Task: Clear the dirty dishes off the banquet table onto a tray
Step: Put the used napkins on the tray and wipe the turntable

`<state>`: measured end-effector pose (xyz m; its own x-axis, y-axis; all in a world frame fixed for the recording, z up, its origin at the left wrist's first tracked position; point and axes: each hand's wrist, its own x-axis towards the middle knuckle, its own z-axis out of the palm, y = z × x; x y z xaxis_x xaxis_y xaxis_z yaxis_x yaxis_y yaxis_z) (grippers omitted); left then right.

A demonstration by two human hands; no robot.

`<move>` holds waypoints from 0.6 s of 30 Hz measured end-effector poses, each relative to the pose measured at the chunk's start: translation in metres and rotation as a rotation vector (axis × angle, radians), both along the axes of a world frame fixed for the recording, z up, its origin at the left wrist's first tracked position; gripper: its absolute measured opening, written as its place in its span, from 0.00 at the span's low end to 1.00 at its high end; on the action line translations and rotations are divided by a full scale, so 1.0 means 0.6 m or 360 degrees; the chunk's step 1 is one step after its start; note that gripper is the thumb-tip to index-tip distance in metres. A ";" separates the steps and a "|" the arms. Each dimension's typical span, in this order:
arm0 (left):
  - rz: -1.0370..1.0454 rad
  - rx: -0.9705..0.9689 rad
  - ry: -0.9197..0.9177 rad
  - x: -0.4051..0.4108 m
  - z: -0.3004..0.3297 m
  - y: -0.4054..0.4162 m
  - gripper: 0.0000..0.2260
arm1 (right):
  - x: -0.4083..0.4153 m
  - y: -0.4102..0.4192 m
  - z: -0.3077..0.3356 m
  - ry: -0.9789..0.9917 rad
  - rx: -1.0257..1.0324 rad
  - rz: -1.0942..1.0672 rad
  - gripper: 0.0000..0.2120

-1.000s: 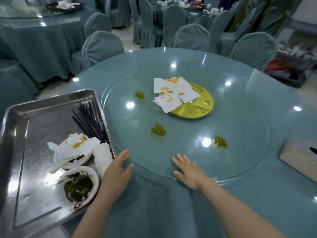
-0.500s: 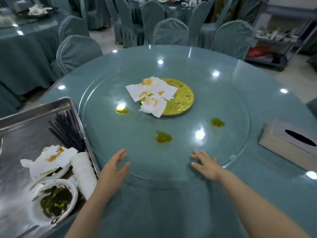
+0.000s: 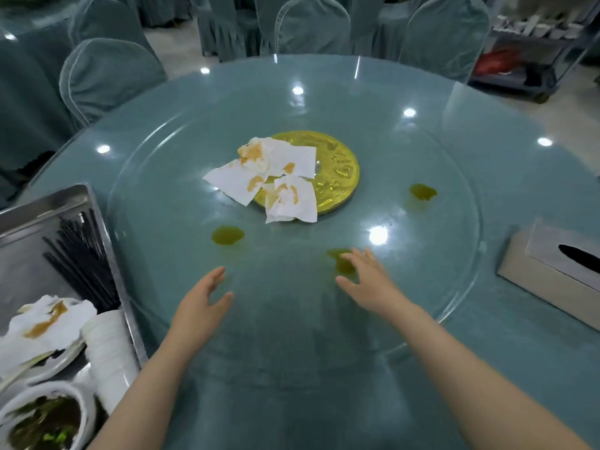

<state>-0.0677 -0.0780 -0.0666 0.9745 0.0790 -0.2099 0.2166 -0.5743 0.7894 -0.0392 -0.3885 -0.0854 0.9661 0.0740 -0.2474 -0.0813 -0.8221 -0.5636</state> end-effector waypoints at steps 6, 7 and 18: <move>0.0083 0.0080 -0.0008 0.078 -0.032 0.015 0.25 | 0.117 0.040 -0.010 -0.0073 0.0150 0.0028 0.27; 0.0103 0.0099 -0.0025 0.096 -0.035 0.018 0.25 | 0.145 0.050 -0.009 -0.0108 0.0163 0.0024 0.28; -0.0027 0.0811 -0.0181 0.247 -0.040 0.064 0.29 | 0.343 0.151 -0.074 -0.0088 -0.0416 0.0231 0.31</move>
<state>0.0805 -0.0395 -0.0905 0.9910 0.1273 -0.0415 0.1328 -0.8945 0.4270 0.1667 -0.2979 -0.1301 0.9627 0.1531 -0.2233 0.0727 -0.9407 -0.3314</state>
